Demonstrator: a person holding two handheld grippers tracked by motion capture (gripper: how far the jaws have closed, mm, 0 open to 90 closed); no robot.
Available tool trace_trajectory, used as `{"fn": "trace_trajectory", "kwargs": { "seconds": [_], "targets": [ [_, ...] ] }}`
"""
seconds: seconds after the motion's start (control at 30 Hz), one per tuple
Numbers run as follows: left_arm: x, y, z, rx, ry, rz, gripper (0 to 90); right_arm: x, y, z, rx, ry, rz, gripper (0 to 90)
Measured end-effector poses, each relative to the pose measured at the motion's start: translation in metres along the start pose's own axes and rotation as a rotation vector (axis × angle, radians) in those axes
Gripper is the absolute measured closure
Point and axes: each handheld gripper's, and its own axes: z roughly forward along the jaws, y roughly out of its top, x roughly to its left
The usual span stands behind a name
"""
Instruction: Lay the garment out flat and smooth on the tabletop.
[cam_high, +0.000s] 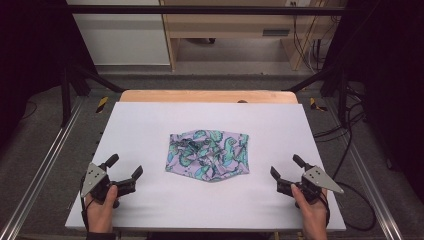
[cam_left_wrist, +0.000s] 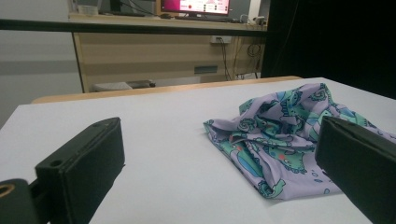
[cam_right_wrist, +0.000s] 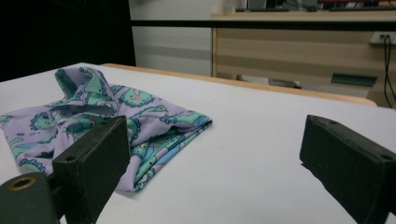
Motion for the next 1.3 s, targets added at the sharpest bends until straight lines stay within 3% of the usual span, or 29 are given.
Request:
{"fn": "trace_trajectory", "kwargs": {
  "seconds": [0.13, 0.33, 0.4, 0.47, 0.6, 0.8, 0.87, 0.93, 1.03, 1.23, 1.3],
  "targets": [
    [-0.003, 0.0, 0.003, 0.027, -0.01, 0.002, 1.7, 0.001, 0.0, 0.0, 0.038, -0.01, 0.01, 8.0],
    [-0.011, 0.0, 0.013, 0.101, -0.025, 0.042, 1.8, 0.005, 0.002, 0.006, 0.116, -0.017, 0.027, 9.6],
    [-0.016, 0.001, 0.025, 0.148, -0.039, 0.056, 2.9, 0.008, 0.003, 0.009, 0.152, 0.013, 0.035, 12.8],
    [-0.025, 0.004, 0.037, 0.198, -0.051, 0.095, 3.0, 0.014, 0.004, 0.015, 0.189, 0.039, 0.015, 12.8],
    [-0.04, 0.01, 0.055, 0.266, -0.09, 0.12, 3.9, 0.026, 0.008, 0.027, 0.26, 0.061, -0.015, 13.3],
    [-0.048, 0.012, 0.077, 0.387, -0.143, 0.121, 5.5, 0.04, 0.015, 0.047, 0.393, 0.089, -0.069, 15.2],
    [-0.049, 0.012, 0.079, 0.415, -0.141, 0.151, 6.4, 0.042, 0.018, 0.052, 0.42, 0.097, -0.082, 15.9],
    [-0.049, 0.012, 0.08, 0.433, -0.15, 0.172, 6.6, 0.044, 0.021, 0.056, 0.436, 0.099, -0.089, 16.6],
    [-0.047, 0.013, 0.082, 0.44, -0.158, 0.147, 7.2, 0.046, 0.022, 0.062, 0.454, 0.117, -0.08, 16.9],
    [-0.047, 0.015, 0.087, 0.471, -0.16, 0.154, 8.8, 0.05, 0.023, 0.079, 0.506, 0.135, -0.075, 18.3],
    [-0.049, 0.014, 0.087, 0.484, -0.17, 0.162, 13.2, 0.052, 0.024, 0.083, 0.517, 0.14, -0.065, 19.7]
  ]
}}
